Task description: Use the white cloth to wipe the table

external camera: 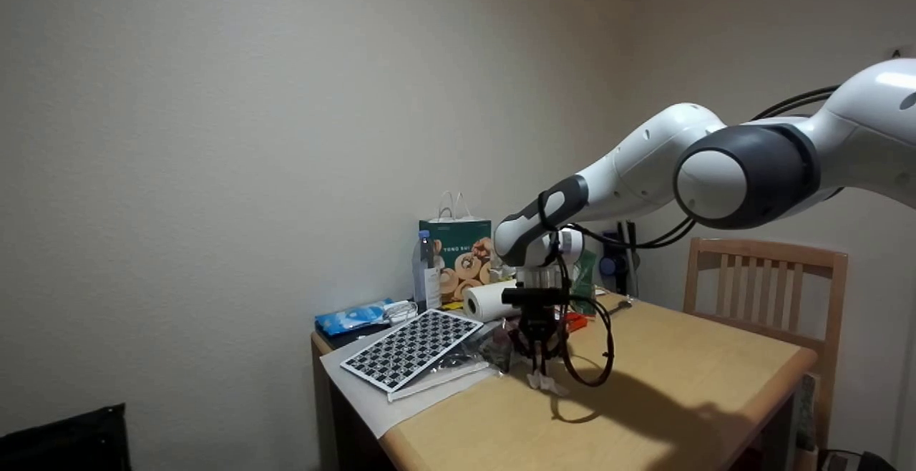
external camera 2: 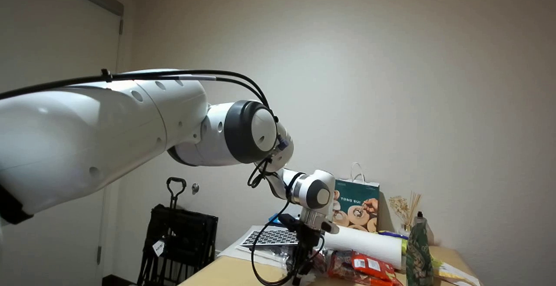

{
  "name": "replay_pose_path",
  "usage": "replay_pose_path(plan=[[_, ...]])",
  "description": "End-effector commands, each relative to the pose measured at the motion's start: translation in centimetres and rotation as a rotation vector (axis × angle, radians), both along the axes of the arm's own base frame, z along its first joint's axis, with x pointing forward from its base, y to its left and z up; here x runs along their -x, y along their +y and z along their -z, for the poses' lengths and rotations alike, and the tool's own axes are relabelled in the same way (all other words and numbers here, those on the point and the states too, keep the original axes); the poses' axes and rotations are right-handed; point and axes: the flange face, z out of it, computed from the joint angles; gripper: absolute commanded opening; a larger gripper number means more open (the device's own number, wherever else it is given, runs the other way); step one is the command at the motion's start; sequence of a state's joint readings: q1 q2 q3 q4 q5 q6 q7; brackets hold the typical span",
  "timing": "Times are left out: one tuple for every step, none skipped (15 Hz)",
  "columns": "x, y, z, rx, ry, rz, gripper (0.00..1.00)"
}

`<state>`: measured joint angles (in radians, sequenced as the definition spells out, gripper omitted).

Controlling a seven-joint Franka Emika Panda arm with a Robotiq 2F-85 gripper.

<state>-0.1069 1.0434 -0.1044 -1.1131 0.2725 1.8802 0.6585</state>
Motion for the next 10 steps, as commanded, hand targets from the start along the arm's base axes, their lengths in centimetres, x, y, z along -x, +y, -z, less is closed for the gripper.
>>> replay_pose_path(plan=[[-0.6, 0.3, 1.4, -0.025, 0.031, 0.031, 0.02], [-0.9, 1.4, 1.6, -0.012, 0.042, -0.006, 0.01], [-1.2, 2.6, 1.7, 0.0, 0.046, -0.039, 0.04], [-1.6, 4.3, 1.7, 0.024, 0.054, -0.088, 0.04], [-1.8, 6.3, 1.6, 0.054, 0.066, -0.138, 0.06], [-2.0, 8.5, 1.5, 0.099, 0.078, -0.195, 0.05], [-2.0, 11.0, 1.4, 0.131, 0.09, -0.242, 0.06], [-2.0, 13.2, 1.5, 0.169, 0.093, -0.294, 0.05], [-2.0, 15.4, 1.5, 0.209, 0.101, -0.352, 0.05], [-2.2, 11.8, 0.0, 0.164, 0.077, -0.293, 0.05]])
